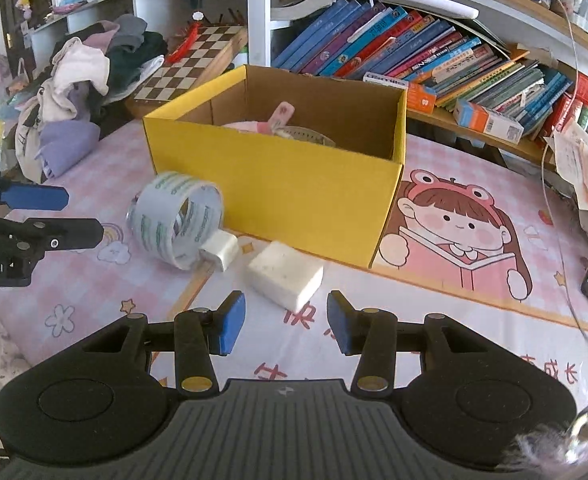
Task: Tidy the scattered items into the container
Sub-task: 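Withdraw both grippers from the box back toward the table items, then approach the clear tape roll with the left gripper and the white block with the right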
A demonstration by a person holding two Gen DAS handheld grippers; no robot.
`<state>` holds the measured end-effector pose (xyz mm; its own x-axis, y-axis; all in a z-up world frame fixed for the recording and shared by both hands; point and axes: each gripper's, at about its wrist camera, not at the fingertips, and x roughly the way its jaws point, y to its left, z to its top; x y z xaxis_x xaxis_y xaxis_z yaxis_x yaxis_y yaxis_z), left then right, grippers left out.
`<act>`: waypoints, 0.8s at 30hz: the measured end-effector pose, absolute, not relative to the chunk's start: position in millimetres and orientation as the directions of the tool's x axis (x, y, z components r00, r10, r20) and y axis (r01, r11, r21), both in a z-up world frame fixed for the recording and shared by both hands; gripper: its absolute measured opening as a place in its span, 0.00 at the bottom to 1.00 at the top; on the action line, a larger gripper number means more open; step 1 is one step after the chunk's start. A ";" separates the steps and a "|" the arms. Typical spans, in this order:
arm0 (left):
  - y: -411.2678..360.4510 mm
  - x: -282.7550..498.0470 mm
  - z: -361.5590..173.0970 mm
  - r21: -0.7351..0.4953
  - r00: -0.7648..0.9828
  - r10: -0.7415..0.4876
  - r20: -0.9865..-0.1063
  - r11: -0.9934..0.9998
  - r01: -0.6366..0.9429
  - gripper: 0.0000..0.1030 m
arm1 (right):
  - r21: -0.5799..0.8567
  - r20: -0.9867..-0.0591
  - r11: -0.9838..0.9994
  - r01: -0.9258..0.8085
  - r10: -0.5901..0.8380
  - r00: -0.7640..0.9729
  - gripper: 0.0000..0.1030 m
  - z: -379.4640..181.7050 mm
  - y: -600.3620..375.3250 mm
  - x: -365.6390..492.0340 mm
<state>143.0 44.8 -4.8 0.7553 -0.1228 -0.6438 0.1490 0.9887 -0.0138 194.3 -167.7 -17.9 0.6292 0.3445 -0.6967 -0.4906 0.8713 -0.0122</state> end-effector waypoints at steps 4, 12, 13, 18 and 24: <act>39.0 138.8 -10.3 -0.007 0.753 -0.111 -0.649 0.990 0.139 0.60 | -0.013 -0.690 0.879 -0.477 0.338 0.640 0.49 -22.6 -166.8 187.7; 28.8 136.6 -18.4 0.011 0.742 -0.101 -0.663 0.989 0.144 0.63 | -0.033 -0.706 0.858 -0.512 0.343 0.619 0.52 -31.3 -158.6 179.0; 28.8 136.5 -19.0 0.009 0.742 -0.099 -0.663 0.990 0.141 0.68 | -0.034 -0.705 0.858 -0.513 0.343 0.620 0.56 -31.0 -158.6 179.2; 28.0 137.8 -20.9 0.008 0.741 -0.093 -0.665 0.991 0.132 0.69 | -0.030 -0.707 0.860 -0.510 0.342 0.618 0.61 -31.5 -160.9 183.0; 23.7 141.7 -22.1 0.011 0.740 -0.091 -0.666 0.991 0.132 0.71 | -0.028 -0.715 0.855 -0.518 0.344 0.608 0.64 -33.1 -161.5 188.8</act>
<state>141.7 23.7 -22.1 0.7401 -0.0907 -0.6664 0.1317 0.9912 0.0113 188.8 -161.5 -33.1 0.6084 0.3445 -0.7150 -0.5176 0.8551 -0.0284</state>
